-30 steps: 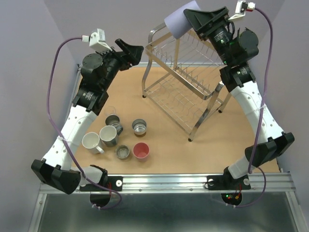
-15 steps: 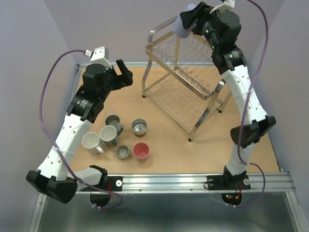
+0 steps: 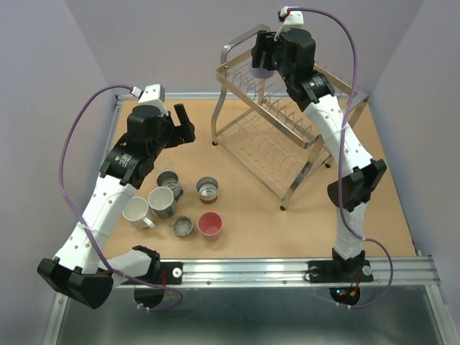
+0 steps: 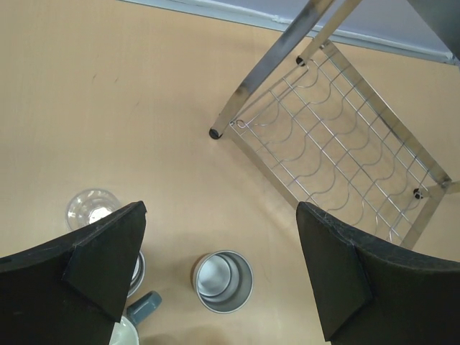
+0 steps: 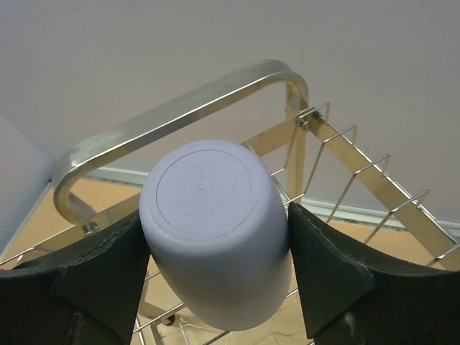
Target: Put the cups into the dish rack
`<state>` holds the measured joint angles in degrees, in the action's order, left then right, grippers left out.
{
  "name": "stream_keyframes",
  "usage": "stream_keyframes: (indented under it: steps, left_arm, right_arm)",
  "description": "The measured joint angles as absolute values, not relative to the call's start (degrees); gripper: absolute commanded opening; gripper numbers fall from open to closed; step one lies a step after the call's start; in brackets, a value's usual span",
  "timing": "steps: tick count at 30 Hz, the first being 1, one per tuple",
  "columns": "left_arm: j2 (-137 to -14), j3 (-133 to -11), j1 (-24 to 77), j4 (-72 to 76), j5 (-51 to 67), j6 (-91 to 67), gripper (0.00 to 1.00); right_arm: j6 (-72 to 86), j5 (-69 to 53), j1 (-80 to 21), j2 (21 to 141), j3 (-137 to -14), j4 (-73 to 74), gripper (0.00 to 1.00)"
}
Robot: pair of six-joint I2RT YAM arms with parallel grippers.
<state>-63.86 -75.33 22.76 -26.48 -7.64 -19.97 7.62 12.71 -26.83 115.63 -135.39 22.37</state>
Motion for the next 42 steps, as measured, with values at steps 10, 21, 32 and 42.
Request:
stream_keyframes:
  steps: [10, 21, 32, 42]
  left_arm:
    - [-62.04, -72.75, 22.76, -28.49, -7.57, -19.57, 0.95]
    - [-62.19, -68.88, 22.76, -29.04, -6.04, -19.14, 0.93]
    - [-68.23, -65.93, 22.76, -27.24, -5.10, -16.86, 0.80]
    - [-77.91, -63.59, 24.71, -25.15, -3.33, -13.13, 0.62]
  right_arm:
    - [5.61, 16.05, -26.61, 116.95, -136.46, 21.98, 1.00]
    - [4.73, 17.21, -26.61, 117.01, -136.46, 24.10, 1.00]
    - [4.64, 19.14, -26.61, 107.63, -135.55, 25.32, 1.00]
    - [5.98, 24.01, -26.61, 85.23, -124.14, 23.31, 1.00]
